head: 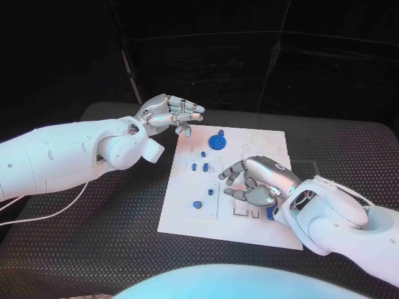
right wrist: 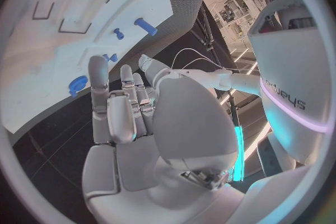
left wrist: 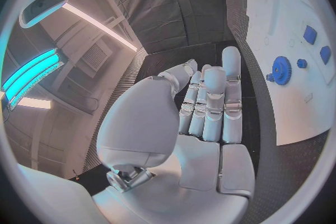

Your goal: Assemble the parts on the task board

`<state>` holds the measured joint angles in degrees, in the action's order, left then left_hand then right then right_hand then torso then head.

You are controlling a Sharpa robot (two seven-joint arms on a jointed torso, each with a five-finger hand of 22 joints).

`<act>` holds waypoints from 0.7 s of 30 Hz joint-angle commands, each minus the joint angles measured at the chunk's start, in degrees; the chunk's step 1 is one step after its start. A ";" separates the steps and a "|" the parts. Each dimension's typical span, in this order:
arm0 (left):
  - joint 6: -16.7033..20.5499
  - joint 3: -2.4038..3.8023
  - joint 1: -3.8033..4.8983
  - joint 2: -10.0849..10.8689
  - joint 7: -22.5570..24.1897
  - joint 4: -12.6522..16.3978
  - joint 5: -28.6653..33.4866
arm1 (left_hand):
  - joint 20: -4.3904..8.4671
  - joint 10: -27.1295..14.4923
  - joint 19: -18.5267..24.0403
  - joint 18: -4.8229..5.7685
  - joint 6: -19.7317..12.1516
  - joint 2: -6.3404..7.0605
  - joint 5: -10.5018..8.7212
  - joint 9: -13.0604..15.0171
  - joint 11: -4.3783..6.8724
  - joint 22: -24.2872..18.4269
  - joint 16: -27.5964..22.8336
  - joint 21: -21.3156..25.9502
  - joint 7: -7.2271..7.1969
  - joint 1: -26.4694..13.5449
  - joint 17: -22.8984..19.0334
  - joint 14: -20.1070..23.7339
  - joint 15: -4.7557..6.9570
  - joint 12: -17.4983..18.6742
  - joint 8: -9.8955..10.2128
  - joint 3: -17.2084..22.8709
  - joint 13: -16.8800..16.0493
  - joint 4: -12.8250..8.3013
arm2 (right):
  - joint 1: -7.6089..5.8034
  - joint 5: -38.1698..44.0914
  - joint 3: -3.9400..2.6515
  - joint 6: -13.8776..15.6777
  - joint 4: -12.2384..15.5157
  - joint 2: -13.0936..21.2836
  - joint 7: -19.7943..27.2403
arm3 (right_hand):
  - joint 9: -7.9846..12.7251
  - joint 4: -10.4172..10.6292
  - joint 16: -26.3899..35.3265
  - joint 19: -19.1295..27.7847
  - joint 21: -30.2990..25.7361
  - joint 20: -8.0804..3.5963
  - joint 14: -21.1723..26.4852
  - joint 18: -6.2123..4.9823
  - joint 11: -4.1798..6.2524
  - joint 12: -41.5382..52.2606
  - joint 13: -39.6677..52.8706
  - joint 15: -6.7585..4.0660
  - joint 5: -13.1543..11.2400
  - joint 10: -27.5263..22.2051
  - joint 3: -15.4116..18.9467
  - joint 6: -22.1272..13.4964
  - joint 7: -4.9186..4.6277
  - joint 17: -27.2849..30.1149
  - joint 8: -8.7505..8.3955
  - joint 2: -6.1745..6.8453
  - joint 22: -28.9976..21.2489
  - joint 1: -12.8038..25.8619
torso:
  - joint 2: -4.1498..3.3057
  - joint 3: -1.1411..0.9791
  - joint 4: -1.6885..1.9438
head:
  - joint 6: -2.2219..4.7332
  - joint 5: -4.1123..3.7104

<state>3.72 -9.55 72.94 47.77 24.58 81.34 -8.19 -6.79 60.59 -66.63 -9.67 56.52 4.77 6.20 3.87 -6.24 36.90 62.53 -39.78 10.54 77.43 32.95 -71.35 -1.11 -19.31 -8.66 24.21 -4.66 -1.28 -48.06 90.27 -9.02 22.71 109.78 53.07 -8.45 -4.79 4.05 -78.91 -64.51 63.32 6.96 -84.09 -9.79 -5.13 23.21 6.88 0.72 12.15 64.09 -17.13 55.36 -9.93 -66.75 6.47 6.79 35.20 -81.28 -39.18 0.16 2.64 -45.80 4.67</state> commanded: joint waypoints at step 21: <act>-0.43 -0.05 0.02 0.63 0.28 1.40 0.28 | -0.15 -0.26 0.23 -0.86 -0.20 -0.34 -0.11 -0.03 0.06 -0.09 -0.31 0.23 0.15 -0.18 -0.05 0.28 -0.11 -0.21 -0.20 -0.27 -0.10 -0.03 | 1.03 -8.42 -1.48 -3.02 0.46 12.08 -23.06 | -5.04 12.64 -10.10 -9.65 8.80 -3.59 -5.35 2.97 4.06 56.21 65.68 -3.52 4.72 17.15 20.31 3.44 4.29 -20.52 9.11 -0.43 15.87 10.56 | 0.08 0.03 -0.23 | 0.99 -6.21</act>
<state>3.73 -9.63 72.90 48.39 24.56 82.56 -8.19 -6.79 60.59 -66.63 -9.67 56.52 4.77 6.20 3.87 -6.24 36.91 62.53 -39.78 10.53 77.43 32.96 -71.36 -1.12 -19.31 -8.66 24.21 -4.66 -1.28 -47.27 79.81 -10.55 22.35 110.06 65.22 -27.97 -9.60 16.64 -88.84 -73.87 71.87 3.42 -84.04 -7.55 -1.11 79.13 72.33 -2.37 17.18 80.69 2.66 58.94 -5.99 -74.94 15.29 6.40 51.01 -71.13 -39.20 0.19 2.49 -44.70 -1.39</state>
